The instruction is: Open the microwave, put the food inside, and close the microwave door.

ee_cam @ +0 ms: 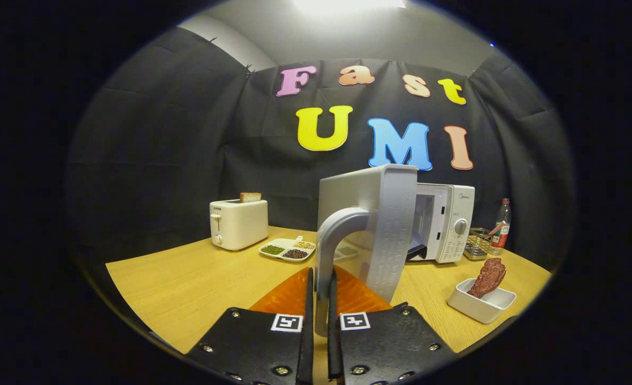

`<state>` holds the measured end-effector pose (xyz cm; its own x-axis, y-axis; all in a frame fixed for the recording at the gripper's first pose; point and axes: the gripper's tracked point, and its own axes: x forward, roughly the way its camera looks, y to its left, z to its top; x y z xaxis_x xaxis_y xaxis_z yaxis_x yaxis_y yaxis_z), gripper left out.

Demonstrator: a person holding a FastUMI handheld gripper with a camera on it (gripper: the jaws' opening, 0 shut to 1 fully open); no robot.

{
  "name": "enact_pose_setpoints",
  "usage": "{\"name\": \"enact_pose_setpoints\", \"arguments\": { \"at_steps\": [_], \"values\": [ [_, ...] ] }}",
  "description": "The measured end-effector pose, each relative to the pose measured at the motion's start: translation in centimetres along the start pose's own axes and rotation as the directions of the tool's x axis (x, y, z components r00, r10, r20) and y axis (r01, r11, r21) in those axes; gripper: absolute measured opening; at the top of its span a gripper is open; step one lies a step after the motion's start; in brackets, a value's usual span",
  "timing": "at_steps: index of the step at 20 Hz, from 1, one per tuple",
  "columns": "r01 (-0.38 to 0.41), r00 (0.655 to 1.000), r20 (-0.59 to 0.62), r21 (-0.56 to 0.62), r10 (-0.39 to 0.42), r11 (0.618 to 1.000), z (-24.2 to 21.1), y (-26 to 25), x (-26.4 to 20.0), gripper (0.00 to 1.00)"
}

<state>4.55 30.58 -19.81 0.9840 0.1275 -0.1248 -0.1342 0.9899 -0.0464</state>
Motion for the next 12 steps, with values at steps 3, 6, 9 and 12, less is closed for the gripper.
{"name": "enact_pose_setpoints", "arguments": {
  "at_steps": [3, 6, 9, 12],
  "values": [
    [0.033, 0.999, 0.012, 0.010, -0.033, 0.999, 0.1, 1.9, 0.2, 0.11],
    [0.052, 0.999, 0.005, 0.041, -0.052, 0.998, 0.0, 2.8, 0.2, 0.11],
    [0.004, 1.000, -0.004, 0.058, -0.003, 0.998, -0.1, 4.4, -1.3, 0.11],
    [-0.141, 0.990, 0.003, 0.059, 0.141, 0.988, 0.5, 6.5, -3.5, 0.11]
  ]
}}
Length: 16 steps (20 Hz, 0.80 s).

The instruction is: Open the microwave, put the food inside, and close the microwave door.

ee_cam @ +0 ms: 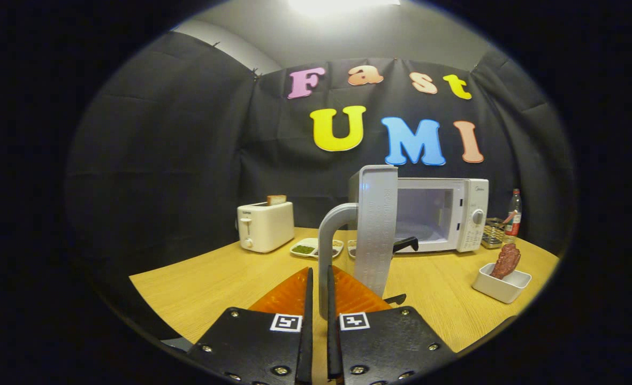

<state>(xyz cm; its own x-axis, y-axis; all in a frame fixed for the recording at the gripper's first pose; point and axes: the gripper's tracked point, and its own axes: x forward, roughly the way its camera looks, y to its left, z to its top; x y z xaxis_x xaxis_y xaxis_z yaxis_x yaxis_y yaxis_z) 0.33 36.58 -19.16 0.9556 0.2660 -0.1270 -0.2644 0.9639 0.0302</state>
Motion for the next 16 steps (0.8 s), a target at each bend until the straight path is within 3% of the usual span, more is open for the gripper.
{"name": "enact_pose_setpoints", "arguments": {
  "at_steps": [2, 5, 6, 12, 16],
  "values": [
    [-0.079, 0.996, 0.032, 0.006, 0.078, 0.997, 1.4, -0.1, -1.9, 0.13],
    [-0.163, 0.987, 0.019, 0.028, 0.162, 0.986, 2.0, -1.7, -2.5, 0.93],
    [-0.161, 0.987, 0.020, 0.031, 0.161, 0.986, 2.4, -2.9, -3.0, 0.99],
    [-0.068, 0.997, 0.044, 0.019, 0.067, 0.997, 3.1, -12.5, -3.2, 0.99],
    [0.035, 0.997, 0.066, 0.020, -0.037, 0.999, 3.9, -20.6, -3.3, 0.99]
  ]
}}
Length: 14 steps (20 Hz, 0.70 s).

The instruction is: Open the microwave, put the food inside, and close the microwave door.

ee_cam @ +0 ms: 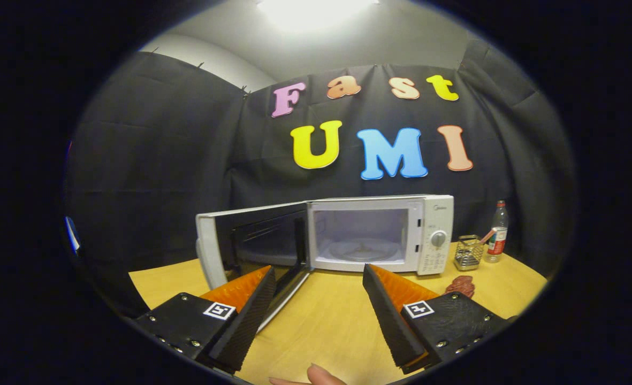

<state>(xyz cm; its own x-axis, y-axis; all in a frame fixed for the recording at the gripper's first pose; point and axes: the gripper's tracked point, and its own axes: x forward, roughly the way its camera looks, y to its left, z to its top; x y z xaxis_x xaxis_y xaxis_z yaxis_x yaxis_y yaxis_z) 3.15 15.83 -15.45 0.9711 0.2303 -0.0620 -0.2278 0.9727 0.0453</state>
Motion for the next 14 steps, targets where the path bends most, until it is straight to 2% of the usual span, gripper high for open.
{"name": "enact_pose_setpoints", "arguments": {
  "at_steps": [8, 14],
  "values": [
    [0.109, 0.993, -0.043, 0.062, -0.107, 0.992, -1.6, -12.4, 1.0, 0.99],
    [0.161, 0.979, -0.151, 0.160, -0.137, 0.974, -4.3, -20.3, 3.5, 0.99]
  ]
}}
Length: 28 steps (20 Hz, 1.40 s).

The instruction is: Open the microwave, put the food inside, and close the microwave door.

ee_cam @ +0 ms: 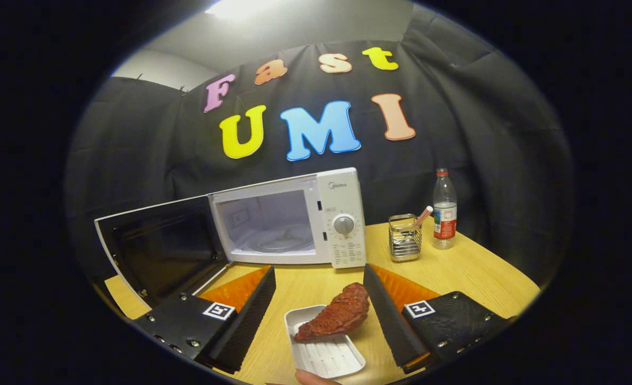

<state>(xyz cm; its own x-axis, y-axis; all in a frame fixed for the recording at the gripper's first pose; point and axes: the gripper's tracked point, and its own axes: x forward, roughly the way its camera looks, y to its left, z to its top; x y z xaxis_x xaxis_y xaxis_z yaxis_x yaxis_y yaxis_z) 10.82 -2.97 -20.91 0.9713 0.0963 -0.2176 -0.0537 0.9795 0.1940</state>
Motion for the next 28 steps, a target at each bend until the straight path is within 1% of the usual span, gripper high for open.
{"name": "enact_pose_setpoints", "arguments": {
  "at_steps": [1, 2, 5, 6, 7, 9, 11, 12, 13, 15, 16, 17, 18, 20, 24, 26, 28],
  "values": [
    [0.006, 1.000, -0.020, 0.025, -0.005, 1.000, -0.3, -1.3, 0.5, 0.99],
    [0.015, 0.999, -0.040, 0.056, -0.013, 0.998, -0.9, -2.5, 1.1, 0.96],
    [-0.025, 0.992, -0.115, 0.164, 0.045, 0.986, -3.4, -3.4, 2.6, 0.96],
    [-0.026, 0.990, -0.135, 0.189, 0.052, 0.982, -4.3, -3.7, 3.3, 0.84],
    [-0.040, 0.986, -0.147, 0.212, 0.073, 0.976, -4.7, -3.7, 3.4, 0.80],
    [-0.077, 0.980, -0.159, 0.272, 0.124, 0.959, -5.5, -3.1, 4.2, 0.80],
    [-0.071, 0.980, -0.153, 0.322, 0.126, 0.944, -5.3, -3.6, 4.3, 0.50],
    [-0.100, 0.975, -0.152, 0.358, 0.164, 0.928, -5.4, -3.1, 4.5, 0.34],
    [-0.115, 0.971, -0.147, 0.409, 0.190, 0.905, -5.4, -2.6, 4.7, 0.34],
    [-0.143, 0.954, -0.149, 0.533, 0.259, 0.834, -5.3, -1.8, 4.8, 0.17],
    [-0.148, 0.948, -0.147, 0.578, 0.281, 0.802, -5.1, -2.0, 4.4, 0.16],
    [-0.150, 0.944, -0.147, 0.604, 0.295, 0.783, -5.0, -2.0, 4.1, 0.10],
    [-0.153, 0.943, -0.147, 0.604, 0.297, 0.782, -5.0, -1.7, 3.9, 0.09],
    [-0.158, 0.951, -0.128, 0.577, 0.280, 0.801, -4.5, -1.6, 3.4, 0.09],
    [-0.152, 0.958, -0.097, 0.625, 0.269, 0.766, -2.7, -1.5, 2.7, 0.09],
    [-0.149, 0.963, -0.087, 0.613, 0.254, 0.776, -2.0, -1.5, 2.5, 0.09],
    [-0.152, 0.965, -0.077, 0.614, 0.251, 0.775, -1.1, -0.9, 2.3, 0.09]
  ]
}}
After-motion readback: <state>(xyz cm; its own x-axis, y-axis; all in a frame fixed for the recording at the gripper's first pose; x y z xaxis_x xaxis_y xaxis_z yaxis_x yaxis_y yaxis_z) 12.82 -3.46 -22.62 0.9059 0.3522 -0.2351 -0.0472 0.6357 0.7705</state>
